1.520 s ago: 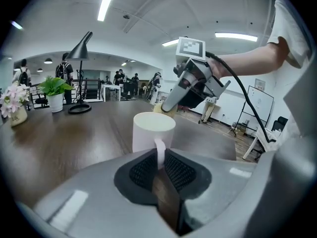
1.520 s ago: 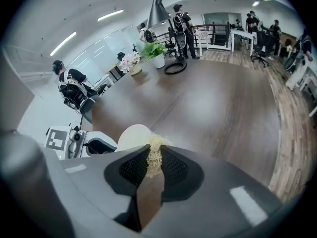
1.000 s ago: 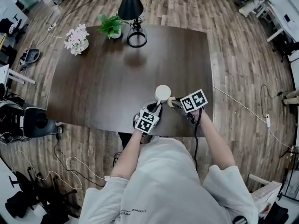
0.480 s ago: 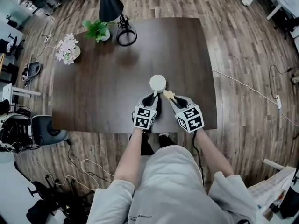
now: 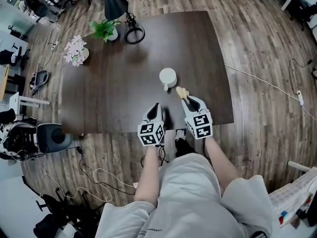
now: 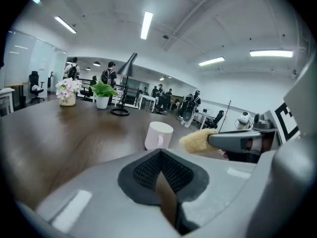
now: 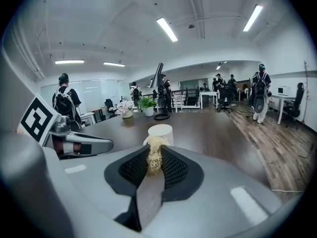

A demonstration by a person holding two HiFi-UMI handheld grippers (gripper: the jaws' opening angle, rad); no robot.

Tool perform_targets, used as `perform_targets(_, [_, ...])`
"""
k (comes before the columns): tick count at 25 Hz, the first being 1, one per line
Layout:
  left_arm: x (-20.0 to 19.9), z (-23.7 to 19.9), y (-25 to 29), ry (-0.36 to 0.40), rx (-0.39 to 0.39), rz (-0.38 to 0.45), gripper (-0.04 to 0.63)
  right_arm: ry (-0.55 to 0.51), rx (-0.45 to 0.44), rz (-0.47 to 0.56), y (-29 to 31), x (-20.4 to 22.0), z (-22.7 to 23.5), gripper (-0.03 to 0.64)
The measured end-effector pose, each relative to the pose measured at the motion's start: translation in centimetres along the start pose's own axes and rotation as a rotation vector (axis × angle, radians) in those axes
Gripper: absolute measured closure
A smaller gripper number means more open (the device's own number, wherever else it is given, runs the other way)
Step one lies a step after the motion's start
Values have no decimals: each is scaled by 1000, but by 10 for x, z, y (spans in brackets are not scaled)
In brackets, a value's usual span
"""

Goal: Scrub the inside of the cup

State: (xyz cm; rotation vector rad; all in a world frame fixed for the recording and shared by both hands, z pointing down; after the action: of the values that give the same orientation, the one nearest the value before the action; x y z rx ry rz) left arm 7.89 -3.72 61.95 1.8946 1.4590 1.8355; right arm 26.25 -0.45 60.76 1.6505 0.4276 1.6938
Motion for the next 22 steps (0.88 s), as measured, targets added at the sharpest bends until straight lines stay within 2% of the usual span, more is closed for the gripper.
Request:
perform_targets(5, [15, 30, -32, -10, -15, 5, 595, 10, 24, 13, -29, 6, -13, 528])
perform_targets(8, [13, 44, -54, -50, -50, -6, 595, 92, 55, 6, -52, 2, -24, 528])
perform_targets(10, [17, 57, -71, -91, -59, 0, 595, 165, 58, 22, -71, 12, -33, 528])
perform_targets(12, [24, 70, -88, -97, -68, 5, 595, 205, 40, 44, -91, 28, -45, 528])
perform_targets(16, [28, 90, -113, -38, -67, 33, 595, 154, 21, 69, -118, 46, -59, 529])
perform_targets(22, [38, 103, -123, -6, -75, 41, 595, 109, 7, 98, -135, 47, -66, 531])
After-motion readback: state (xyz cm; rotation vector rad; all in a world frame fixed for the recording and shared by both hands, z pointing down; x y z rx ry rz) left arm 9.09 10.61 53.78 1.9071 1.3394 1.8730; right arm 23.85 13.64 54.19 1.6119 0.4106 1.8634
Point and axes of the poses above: the fingertips, and each gripper's own axes: y forward along the fingers, z to its right, x out of its underside, the point moved 7 cm from there along -y, backward along the fingers, and after that the axes turned 15 degrees about -z, right-handed, at the moved point
